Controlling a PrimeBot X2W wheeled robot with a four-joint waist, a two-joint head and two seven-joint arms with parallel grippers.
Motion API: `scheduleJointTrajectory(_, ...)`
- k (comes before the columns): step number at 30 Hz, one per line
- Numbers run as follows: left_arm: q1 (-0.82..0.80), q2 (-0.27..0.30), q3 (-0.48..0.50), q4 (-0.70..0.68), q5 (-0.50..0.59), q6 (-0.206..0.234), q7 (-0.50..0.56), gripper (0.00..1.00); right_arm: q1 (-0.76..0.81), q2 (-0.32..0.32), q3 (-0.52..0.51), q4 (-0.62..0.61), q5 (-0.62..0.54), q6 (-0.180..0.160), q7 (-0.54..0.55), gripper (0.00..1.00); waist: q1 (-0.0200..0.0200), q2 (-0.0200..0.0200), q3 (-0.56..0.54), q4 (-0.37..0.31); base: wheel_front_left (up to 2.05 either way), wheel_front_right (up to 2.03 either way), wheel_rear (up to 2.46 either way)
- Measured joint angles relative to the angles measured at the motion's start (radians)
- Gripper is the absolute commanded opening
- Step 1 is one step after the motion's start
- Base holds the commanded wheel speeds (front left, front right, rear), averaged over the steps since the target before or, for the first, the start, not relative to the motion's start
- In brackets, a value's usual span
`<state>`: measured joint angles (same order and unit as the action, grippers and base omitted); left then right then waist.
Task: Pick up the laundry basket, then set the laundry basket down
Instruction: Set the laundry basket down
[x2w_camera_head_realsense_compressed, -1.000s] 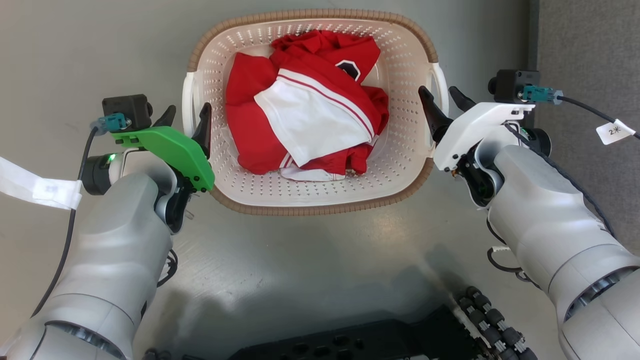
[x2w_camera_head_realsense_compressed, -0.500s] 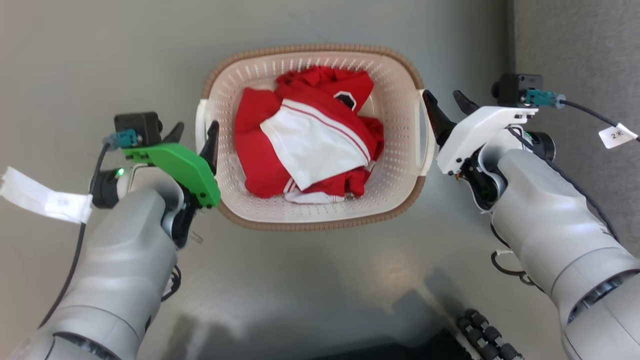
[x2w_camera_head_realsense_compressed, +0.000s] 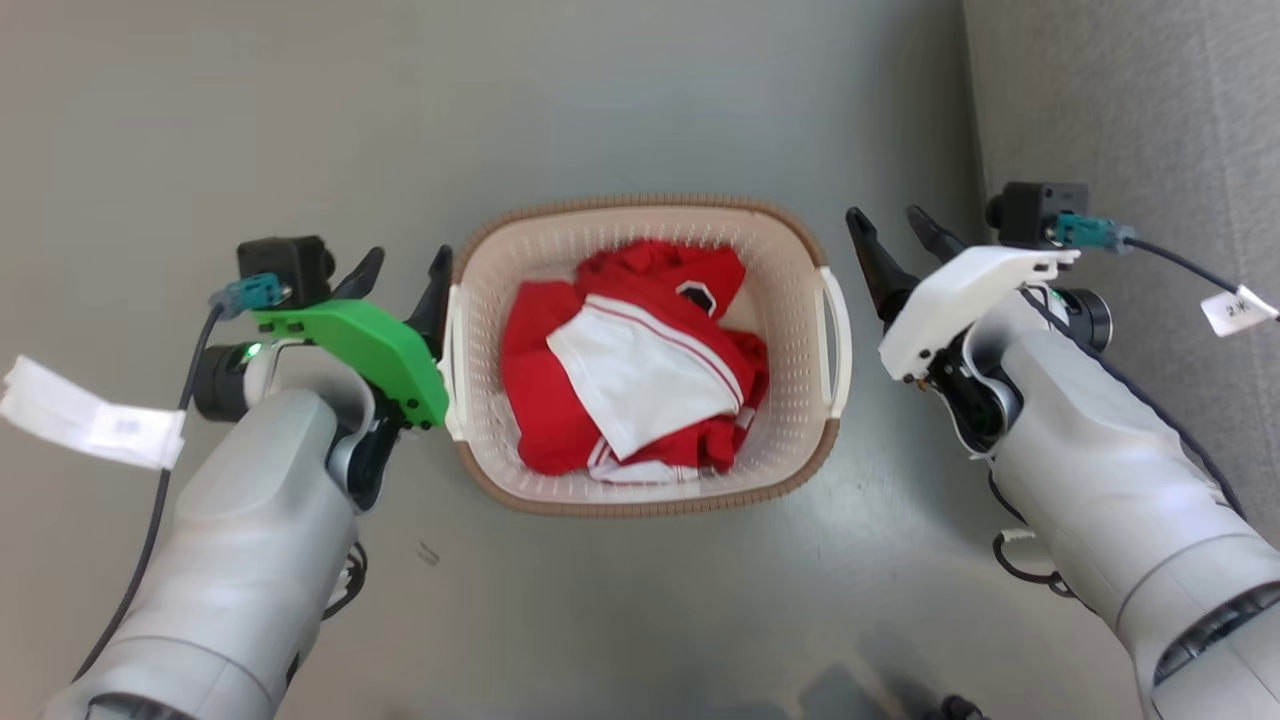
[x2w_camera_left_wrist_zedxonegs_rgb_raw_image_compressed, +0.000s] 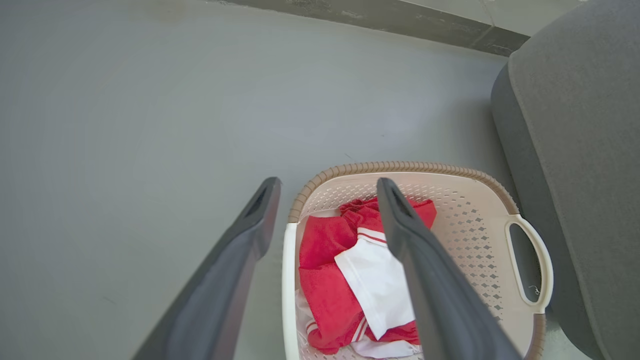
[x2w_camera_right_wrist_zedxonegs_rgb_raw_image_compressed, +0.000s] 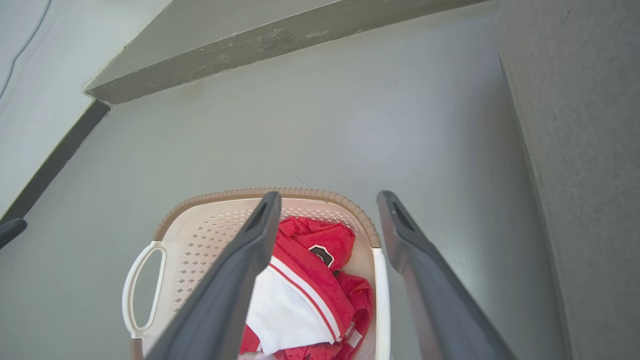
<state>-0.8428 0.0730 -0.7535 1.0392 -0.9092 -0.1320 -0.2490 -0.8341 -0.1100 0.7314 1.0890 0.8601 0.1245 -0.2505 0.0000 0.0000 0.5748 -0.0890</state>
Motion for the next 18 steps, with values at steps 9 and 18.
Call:
scheduleJointTrajectory(9, 0.082, 0.033, 0.078, -0.078, 0.037, 0.000, -0.003, 1.00, 0.073, -0.038, -0.091, -0.105, -0.044, 0.000, 0.000, 1.00, 0.0000, 0.0000, -0.128, 0.011, 0.00, 0.00, 0.00)
scheduleJointTrajectory(18, 0.195, 0.063, 0.166, -0.166, 0.095, 0.001, -0.003, 1.00, 0.189, -0.051, -0.178, -0.233, -0.123, -0.005, -0.001, 1.00, 0.0000, 0.0000, -0.258, 0.019, 0.00, 0.00, 0.00)
